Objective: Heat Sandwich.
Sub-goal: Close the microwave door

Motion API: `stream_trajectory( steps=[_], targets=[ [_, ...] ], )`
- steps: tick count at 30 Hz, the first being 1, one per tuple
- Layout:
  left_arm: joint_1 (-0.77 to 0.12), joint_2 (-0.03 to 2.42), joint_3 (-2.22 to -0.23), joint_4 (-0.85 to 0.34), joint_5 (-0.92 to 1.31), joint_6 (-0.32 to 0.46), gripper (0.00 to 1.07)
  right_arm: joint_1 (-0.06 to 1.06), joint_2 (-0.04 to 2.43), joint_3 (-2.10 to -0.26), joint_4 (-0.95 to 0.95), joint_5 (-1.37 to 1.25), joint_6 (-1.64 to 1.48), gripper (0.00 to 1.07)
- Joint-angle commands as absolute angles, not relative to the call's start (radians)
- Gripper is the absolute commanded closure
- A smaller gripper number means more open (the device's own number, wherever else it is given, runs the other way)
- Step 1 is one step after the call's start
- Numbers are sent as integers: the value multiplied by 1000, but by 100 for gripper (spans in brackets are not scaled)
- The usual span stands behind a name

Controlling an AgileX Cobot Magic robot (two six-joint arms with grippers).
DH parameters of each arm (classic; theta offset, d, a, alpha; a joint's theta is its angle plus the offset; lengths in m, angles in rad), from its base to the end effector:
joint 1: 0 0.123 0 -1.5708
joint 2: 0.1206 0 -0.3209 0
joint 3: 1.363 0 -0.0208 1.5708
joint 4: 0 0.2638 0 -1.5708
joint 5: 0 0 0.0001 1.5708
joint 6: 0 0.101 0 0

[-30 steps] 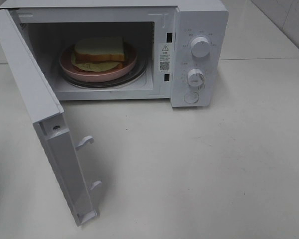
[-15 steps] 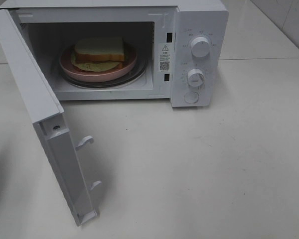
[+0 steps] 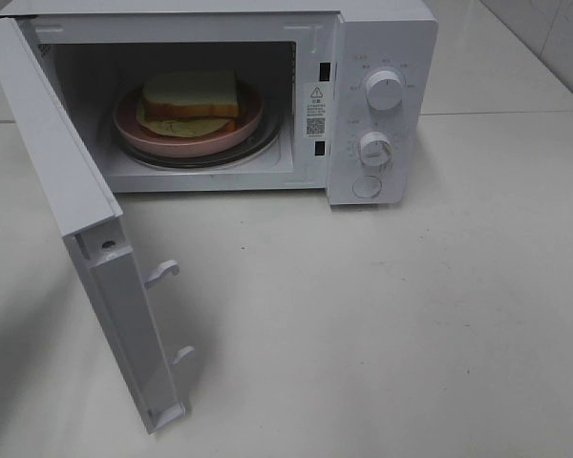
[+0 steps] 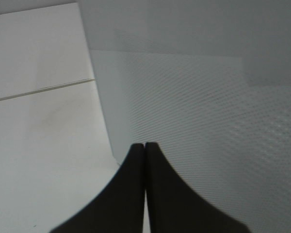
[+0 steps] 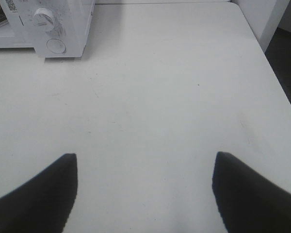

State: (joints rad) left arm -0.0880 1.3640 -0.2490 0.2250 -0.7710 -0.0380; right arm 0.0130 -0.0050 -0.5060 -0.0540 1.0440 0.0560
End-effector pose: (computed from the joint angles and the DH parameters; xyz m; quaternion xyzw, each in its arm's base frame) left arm 0.2204 -0.0352 0.2009 0.1312 0.7838 -0.0510 0.6049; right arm -0.0214 -0.0050 0.2822 0.0191 0.8454 -0.0086 0.5337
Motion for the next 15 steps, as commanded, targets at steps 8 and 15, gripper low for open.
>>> stream_trajectory(
  steps=[8, 15],
  targets=[
    [-205, 1504, -303, 222, -884, -28, 107, 8, -29, -507, -50, 1036, 58, 31],
    [-281, 1552, -336, 173, -899, -19, 107, 8, -29, -507, -50, 1036, 58, 31]
  ],
)
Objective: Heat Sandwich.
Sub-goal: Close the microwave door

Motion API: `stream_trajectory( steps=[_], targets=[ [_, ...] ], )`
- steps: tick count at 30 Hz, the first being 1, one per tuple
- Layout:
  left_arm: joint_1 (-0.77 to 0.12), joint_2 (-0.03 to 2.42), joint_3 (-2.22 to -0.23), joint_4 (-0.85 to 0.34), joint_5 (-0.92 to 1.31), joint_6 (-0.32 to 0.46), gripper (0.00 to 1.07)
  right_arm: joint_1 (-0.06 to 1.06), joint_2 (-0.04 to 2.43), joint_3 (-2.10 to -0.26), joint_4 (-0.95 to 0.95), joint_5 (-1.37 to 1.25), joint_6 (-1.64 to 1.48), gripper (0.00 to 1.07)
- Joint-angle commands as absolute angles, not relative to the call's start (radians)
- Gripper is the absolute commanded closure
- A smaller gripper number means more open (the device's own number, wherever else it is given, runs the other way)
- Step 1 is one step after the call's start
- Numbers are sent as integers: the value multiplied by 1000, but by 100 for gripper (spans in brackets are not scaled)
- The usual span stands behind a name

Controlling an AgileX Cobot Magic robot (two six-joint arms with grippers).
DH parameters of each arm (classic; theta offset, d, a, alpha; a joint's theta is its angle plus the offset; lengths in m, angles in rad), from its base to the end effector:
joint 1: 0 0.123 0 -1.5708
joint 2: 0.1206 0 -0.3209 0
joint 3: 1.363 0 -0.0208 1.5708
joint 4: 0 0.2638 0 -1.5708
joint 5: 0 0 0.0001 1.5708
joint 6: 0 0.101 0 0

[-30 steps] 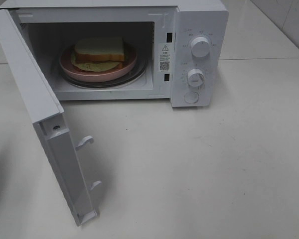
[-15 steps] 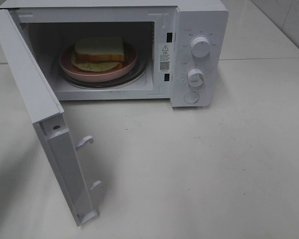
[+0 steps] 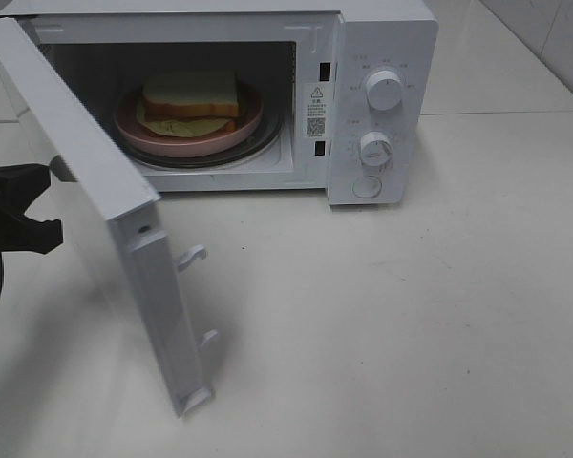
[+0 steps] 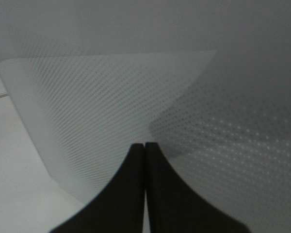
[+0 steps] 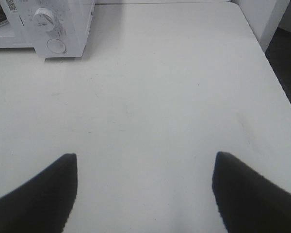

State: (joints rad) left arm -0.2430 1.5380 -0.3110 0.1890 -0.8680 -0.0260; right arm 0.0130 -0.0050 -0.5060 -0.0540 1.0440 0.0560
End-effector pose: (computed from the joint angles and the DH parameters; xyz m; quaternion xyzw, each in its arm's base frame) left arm 0.2423 -0.0750 0.1839 0.1774 0.7782 -0.1010 0.5939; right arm -0.0214 -0.0050 0.2822 0.0191 0.8454 -0.0086 0.5337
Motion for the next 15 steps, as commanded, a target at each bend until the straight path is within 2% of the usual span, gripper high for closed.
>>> stream_trajectory(
  steps=[1, 7, 15],
  targets=[
    [-291, 1559, -344, 160, -902, -18, 107, 8, -29, -507, -50, 1036, 58, 31],
    [-386, 1602, -390, 65, -915, -13, 107, 8, -29, -507, -50, 1036, 58, 31],
    [-493, 1663, -486, -40, -907, 52, 107, 8, -29, -507, -50, 1036, 58, 31]
  ],
)
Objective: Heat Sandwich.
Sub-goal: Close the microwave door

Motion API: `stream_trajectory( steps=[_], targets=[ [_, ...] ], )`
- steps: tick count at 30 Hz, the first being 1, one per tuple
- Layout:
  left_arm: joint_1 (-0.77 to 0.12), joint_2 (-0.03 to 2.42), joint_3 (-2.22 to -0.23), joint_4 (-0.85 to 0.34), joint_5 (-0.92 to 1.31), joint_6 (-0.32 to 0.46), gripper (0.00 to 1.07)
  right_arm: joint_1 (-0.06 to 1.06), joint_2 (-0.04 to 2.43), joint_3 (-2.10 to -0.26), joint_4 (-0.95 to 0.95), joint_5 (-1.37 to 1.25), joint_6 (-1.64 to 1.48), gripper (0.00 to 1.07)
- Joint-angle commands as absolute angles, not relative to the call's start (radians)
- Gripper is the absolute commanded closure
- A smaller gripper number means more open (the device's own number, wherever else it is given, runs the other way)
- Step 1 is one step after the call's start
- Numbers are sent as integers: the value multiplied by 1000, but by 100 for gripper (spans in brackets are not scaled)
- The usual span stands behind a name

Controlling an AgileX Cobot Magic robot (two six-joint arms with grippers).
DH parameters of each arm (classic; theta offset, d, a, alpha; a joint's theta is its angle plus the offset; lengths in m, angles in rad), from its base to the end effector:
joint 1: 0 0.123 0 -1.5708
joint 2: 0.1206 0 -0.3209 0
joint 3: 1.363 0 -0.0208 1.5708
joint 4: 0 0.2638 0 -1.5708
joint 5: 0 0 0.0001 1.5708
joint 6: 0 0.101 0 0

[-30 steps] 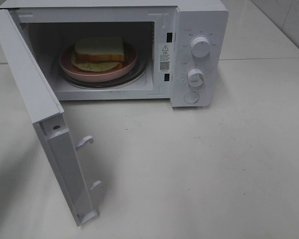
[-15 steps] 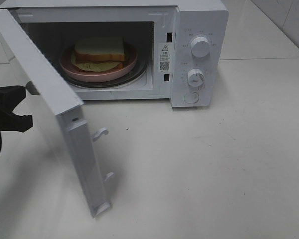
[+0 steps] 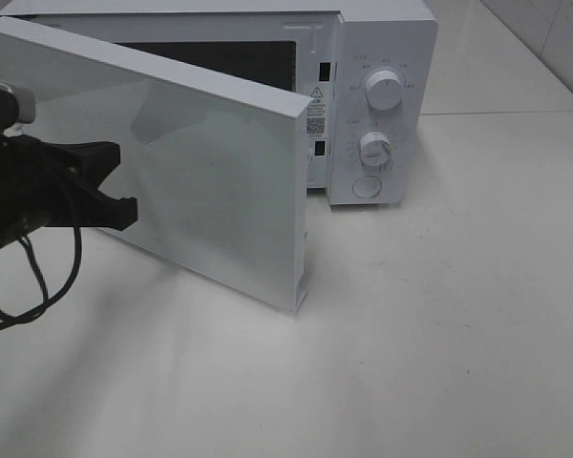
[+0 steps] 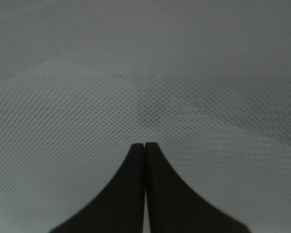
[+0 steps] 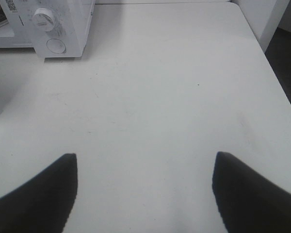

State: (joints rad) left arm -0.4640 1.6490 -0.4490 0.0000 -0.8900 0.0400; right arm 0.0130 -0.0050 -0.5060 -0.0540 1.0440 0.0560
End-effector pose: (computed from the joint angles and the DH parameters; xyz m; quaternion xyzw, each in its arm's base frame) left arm 0.2657 -0.1330 0.1877 0.1948 0.7567 -0.1313 0.6101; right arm -0.0214 -0.0050 0.2822 0.0191 0.8454 -0.0086 0.5337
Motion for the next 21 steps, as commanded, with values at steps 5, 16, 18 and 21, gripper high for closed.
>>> stream_trajectory(
  steps=[5, 16, 18, 21],
  targets=[
    [-546, 1710, -573, -108, -859, 98, 107, 8, -29, -507, -50, 1036, 58, 31],
    [-646, 1814, -763, -259, -799, 215, 107, 8, -29, -507, -50, 1036, 58, 31],
    [-662, 1832, -800, -278, -791, 237, 107, 8, -29, -507, -50, 1036, 58, 31],
    [-682, 1866, -854, -312, -781, 273, 107, 8, -29, -507, -50, 1036, 58, 31]
  ],
)
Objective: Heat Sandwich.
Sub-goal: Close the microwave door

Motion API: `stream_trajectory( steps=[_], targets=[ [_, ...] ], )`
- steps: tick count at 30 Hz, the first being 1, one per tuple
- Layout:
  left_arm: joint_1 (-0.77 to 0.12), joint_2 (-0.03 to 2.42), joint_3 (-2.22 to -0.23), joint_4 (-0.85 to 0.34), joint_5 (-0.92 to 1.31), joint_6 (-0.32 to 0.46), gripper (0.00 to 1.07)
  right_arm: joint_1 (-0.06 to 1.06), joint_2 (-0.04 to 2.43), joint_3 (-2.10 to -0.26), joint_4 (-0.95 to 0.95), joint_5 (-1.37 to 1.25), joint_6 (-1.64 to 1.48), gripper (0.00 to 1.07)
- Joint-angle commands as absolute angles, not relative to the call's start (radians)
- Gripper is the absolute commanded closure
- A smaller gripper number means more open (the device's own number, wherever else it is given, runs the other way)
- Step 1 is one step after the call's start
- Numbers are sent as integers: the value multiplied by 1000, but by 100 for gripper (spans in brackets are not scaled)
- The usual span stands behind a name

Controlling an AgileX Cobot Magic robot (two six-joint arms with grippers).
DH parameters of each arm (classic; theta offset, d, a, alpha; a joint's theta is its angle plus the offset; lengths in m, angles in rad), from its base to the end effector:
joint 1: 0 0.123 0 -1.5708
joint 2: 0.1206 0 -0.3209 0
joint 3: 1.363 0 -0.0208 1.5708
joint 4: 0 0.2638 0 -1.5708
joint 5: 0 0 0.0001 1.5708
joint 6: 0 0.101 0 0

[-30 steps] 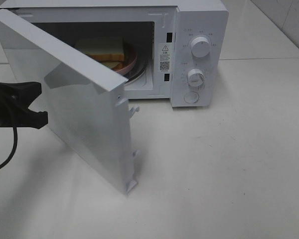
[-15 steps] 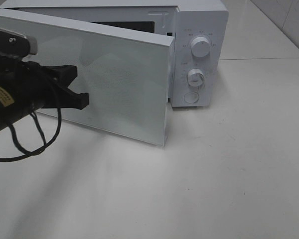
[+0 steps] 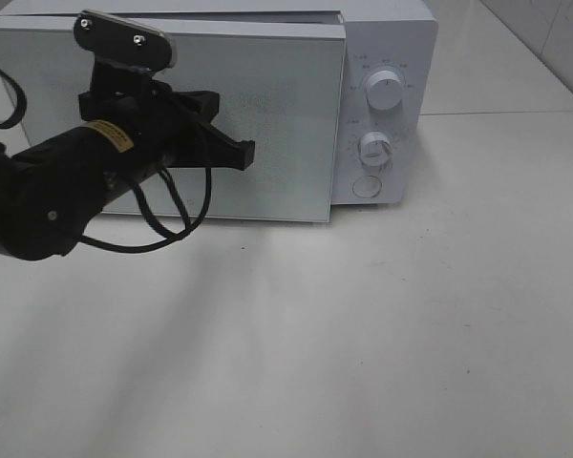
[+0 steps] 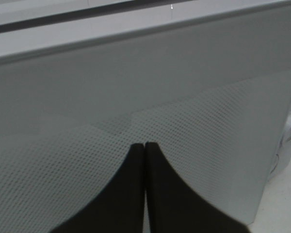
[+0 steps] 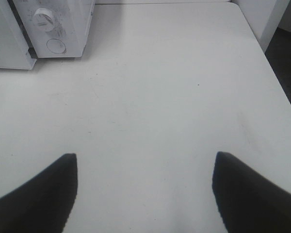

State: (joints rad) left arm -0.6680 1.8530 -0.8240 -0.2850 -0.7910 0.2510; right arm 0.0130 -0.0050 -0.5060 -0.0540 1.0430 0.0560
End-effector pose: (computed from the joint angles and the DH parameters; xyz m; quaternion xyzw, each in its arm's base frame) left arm 0.3228 -0.2290 0.2002 0.2061 0.7356 -0.1223 0.6336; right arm -0.0214 -0.0050 0.2823 0.0191 0.8451 -0.0086 0.5341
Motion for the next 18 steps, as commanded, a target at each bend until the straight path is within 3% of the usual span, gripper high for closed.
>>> stream_trajectory(
  steps=[1, 18],
  targets=[
    [-682, 1866, -854, -312, -781, 273, 107, 8, -29, -507, -50, 1036, 58, 31],
    [-704, 2004, -1087, -359, -690, 315, 107, 8, -29, -507, -50, 1036, 57, 31]
  ],
)
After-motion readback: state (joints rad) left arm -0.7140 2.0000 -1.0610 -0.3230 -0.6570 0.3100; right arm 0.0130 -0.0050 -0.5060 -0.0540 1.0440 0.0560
